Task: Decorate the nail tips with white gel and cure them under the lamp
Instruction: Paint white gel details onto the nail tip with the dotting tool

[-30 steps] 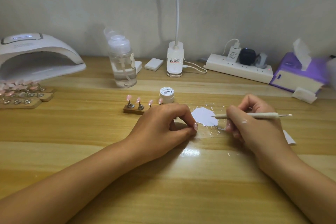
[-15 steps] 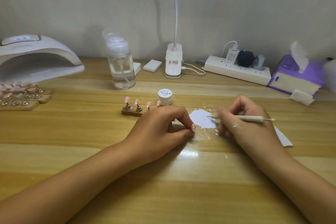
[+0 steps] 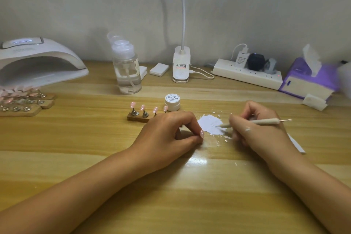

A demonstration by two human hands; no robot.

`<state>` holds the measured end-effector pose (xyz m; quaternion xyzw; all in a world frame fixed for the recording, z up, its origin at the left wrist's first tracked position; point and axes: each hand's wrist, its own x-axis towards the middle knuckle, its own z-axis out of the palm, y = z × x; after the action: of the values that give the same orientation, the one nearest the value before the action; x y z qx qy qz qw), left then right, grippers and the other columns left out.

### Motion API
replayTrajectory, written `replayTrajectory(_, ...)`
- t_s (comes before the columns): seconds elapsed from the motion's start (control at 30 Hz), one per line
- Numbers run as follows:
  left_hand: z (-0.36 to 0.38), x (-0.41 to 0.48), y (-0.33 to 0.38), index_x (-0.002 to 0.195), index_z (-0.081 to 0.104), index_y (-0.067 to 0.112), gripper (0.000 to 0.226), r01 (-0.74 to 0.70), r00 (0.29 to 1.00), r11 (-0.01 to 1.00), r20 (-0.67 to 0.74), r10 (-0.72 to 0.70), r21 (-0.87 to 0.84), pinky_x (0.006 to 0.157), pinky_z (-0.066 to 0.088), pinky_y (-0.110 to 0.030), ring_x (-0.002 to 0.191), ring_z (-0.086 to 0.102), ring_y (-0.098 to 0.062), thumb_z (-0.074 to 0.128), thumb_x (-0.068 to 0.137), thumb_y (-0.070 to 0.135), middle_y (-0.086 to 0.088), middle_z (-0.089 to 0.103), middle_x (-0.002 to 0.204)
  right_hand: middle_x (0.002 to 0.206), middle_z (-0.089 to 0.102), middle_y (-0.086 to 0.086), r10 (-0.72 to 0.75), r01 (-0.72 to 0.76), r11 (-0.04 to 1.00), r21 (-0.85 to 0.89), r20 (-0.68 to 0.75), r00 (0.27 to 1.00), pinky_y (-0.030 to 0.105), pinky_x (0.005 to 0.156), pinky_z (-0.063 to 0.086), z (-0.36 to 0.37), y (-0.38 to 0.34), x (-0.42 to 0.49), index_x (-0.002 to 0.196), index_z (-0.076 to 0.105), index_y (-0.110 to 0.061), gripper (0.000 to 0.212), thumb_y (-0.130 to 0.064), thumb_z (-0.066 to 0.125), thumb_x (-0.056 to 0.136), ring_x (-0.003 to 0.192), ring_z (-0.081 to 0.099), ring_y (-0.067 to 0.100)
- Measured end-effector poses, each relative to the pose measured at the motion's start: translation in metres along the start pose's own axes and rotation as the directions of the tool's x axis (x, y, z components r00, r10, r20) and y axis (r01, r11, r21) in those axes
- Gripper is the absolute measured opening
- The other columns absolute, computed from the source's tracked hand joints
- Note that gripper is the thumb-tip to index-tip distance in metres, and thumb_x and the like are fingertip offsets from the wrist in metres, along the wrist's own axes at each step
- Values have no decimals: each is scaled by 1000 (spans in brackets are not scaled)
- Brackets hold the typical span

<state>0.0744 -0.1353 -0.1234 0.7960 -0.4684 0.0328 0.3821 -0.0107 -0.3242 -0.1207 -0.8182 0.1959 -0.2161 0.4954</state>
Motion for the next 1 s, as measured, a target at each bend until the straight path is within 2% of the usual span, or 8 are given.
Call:
replayTrajectory(0.13, 0, 0, -1, 80, 67, 29, 14, 6, 1000, 1000, 8, -6, 1, 59, 33, -10, 54, 50, 3, 75, 83, 19, 42, 54, 64, 51, 65, 5, 12, -14, 1000, 26, 52, 999, 18, 41, 36, 1, -2, -1, 63, 45, -21, 29, -15, 64, 84, 39, 48, 7)
replayTrajectory(0.23, 0, 0, 0, 80, 67, 30, 14, 16, 1000, 1000, 8, -16, -2, 71, 34, -4, 56, 52, 3, 75, 83, 19, 41, 55, 65, 45, 58, 4, 75, -61, 972, 225, -54, 996, 16, 34, 29, -1, -7, -2, 61, 41, -19, 32, -3, 59, 82, 34, 40, 7)
replayTrajectory(0.4, 0, -1, 0, 80, 67, 30, 15, 6, 1000, 1000, 10, -6, -21, 84, 36, -24, 55, 52, 2, 75, 83, 18, 42, 54, 65, 41, 49, 1, 76, -28, 868, 495, -77, 994, 15, 33, 26, -1, -18, -18, 58, 38, -21, 41, 2, 53, 88, 34, 34, 7)
replayTrajectory(0.53, -1, -1, 0, 79, 67, 31, 17, -5, 1000, 1000, 6, 5, 10, 80, 28, -1, 57, 52, 3, 75, 83, 17, 44, 53, 64, 40, 49, 8, 8, -39, 894, 447, 70, 998, 17, 35, 27, 10, -22, -32, 57, 39, -17, 40, 7, 54, 84, 34, 33, 9)
replayTrajectory(0.73, -1, -2, 0, 79, 66, 32, 18, -4, 1000, 1000, 10, 4, -14, 71, 36, -15, 55, 51, 2, 75, 83, 17, 41, 54, 64, 42, 52, 10, 11, -40, 906, 420, 71, 997, 21, 35, 28, 11, -21, -30, 57, 39, -16, 36, 6, 54, 81, 36, 36, 11)
replayTrajectory(0.83, -1, -2, 0, 78, 65, 34, 20, 7, 1000, 1000, 12, -7, -7, 73, 33, -3, 56, 51, 1, 75, 83, 18, 41, 55, 65, 41, 52, 11, 16, -43, 907, 418, 68, 998, 19, 35, 30, 12, -21, -30, 58, 39, -15, 35, 6, 54, 81, 35, 36, 11)
replayTrajectory(0.9, -1, -1, 0, 79, 66, 35, 20, 15, 1000, 1000, 11, -15, -14, 78, 40, -13, 56, 51, 0, 76, 83, 18, 40, 56, 66, 41, 53, 11, 12, -41, 909, 416, 71, 997, 19, 35, 31, 11, -21, -30, 58, 39, -15, 35, 6, 55, 80, 35, 37, 10)
replayTrajectory(1.0, 0, -1, -1, 80, 67, 33, 17, 15, 1000, 1000, 8, -14, -22, 68, 40, -20, 55, 51, -1, 76, 83, 19, 38, 56, 67, 41, 53, 11, 6, -39, 910, 414, 82, 997, 20, 35, 30, 11, -20, -30, 59, 39, -14, 33, 7, 54, 80, 35, 38, 11)
